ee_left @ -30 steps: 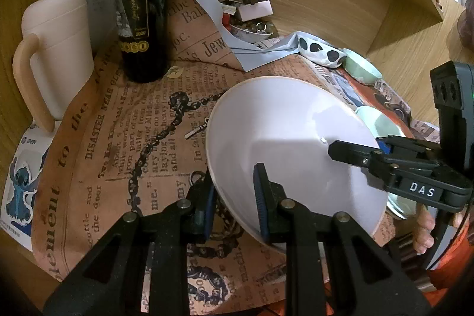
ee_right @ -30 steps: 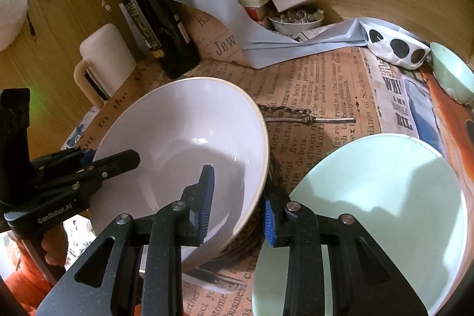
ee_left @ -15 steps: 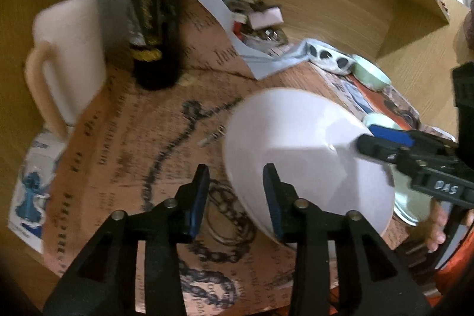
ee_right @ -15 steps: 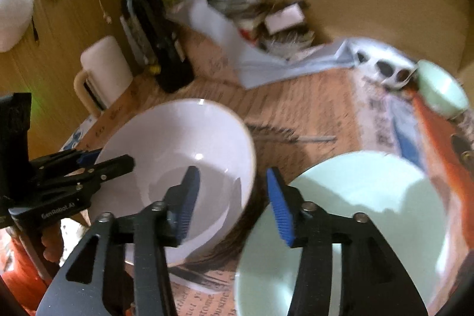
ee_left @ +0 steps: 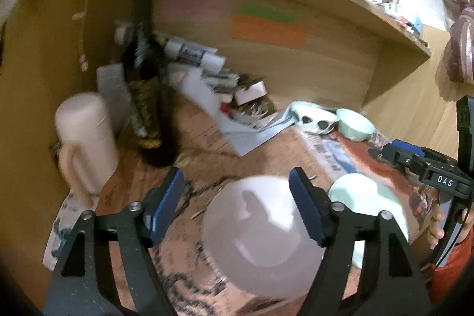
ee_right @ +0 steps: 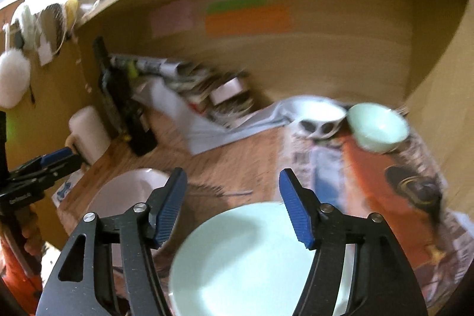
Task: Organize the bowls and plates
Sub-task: 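Lower the pink bowl onto the mint green plate and open both tools, then move both tools to the black-spotted white bowl and grasp its rim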
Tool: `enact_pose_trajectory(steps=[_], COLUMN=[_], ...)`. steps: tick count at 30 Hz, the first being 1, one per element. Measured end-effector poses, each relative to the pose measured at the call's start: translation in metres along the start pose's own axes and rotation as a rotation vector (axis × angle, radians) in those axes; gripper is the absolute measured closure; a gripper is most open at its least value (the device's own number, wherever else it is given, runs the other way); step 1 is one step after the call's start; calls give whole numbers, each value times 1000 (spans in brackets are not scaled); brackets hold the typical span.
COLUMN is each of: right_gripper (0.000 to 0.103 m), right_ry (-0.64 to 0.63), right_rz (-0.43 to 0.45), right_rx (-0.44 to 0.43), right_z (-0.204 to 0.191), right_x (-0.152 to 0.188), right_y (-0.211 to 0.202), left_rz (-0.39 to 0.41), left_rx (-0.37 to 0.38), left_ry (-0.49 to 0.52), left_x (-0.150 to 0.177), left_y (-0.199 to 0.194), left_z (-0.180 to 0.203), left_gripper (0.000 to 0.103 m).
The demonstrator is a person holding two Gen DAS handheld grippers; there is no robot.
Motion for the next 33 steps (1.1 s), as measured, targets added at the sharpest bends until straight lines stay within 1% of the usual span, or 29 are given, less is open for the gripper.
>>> enact_pose_trajectory(steps=[2, 5, 7, 9, 16, 20, 24, 27, 30, 33], right_gripper=[40, 30, 30, 30, 30, 30, 30, 30, 30, 30], right_ry=[10, 27, 38, 47, 81, 93, 88, 84, 84, 99], right_rz=[25, 64, 90, 99, 116, 103, 76, 61, 28, -14], right_rx=[19, 48, 80, 90, 113, 108, 94, 85, 73, 47], right_z=[13, 34, 49, 60, 98, 112, 119, 124, 128, 134], right_x=[-7, -17, -24, -30, -53, -63, -72, -79, -80, -80], right_y=[-9, -20, -26, -29, -25, -13, 2, 17, 40, 64], left_rz=[4, -2, 0, 2, -75, -91, -136, -177, -207, -241], left_rx=[18, 44, 49, 36, 84, 75, 74, 80, 86, 70], left_ry=[13, 30, 59, 78, 88, 118, 127, 123, 109, 98], left_x=[-12, -29, -42, -52, -83, -100, -115, -120, -122, -126], left_y=[4, 14, 22, 30, 73, 96, 127, 152, 175, 204], left_z=[10, 27, 39, 50, 91, 110, 123, 129, 133, 135], left_gripper=[24, 20, 19, 19, 18, 18, 18, 18, 18, 19])
Point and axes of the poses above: each gripper's, at about its wrist camera, not at the fingertips, and y roughly the way its jaws point, z to its right, x to its underside, the point moved 8 cm from there along y, roughly the way its jaws point, and after that the axes turned 8 degrees about -z, right-handed, at the moved point
